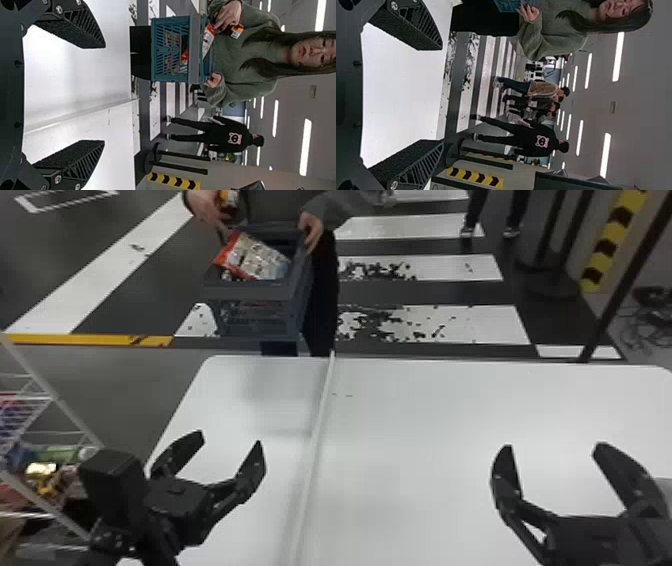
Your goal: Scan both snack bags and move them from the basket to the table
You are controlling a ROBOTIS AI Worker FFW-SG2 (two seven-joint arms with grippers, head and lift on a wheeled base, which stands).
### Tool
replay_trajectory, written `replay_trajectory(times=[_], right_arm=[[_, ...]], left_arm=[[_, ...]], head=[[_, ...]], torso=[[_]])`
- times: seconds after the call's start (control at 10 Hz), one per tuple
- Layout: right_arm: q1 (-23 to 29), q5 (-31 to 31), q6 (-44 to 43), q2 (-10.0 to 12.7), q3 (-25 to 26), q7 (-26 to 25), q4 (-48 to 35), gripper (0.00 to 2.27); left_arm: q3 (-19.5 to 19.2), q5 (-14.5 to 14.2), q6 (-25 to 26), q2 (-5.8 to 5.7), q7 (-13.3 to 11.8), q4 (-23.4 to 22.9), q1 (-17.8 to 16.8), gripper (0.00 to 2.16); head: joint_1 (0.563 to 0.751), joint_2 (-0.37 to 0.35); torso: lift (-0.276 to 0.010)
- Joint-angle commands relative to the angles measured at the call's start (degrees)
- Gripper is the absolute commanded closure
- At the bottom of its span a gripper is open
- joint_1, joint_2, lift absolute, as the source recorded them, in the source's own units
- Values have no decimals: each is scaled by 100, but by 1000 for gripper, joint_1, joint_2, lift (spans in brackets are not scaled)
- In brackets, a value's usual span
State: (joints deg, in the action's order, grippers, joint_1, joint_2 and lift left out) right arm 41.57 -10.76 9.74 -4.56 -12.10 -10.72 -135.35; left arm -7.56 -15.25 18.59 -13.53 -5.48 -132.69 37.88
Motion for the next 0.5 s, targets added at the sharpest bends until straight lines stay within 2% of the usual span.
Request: replay_trajectory(times=[0.0, 0.4], right_arm=[[0, 4, 7, -1, -3, 0, 0, 83], [0, 4, -11, -1, -12, 0, 17, 83]], left_arm=[[0, 4, 0, 0, -15, -20, 0, 144], [-26, -4, 0, -9, -76, -125, 79, 147]], head=[[695, 126], [695, 122]], torso=[[-98], [-98]])
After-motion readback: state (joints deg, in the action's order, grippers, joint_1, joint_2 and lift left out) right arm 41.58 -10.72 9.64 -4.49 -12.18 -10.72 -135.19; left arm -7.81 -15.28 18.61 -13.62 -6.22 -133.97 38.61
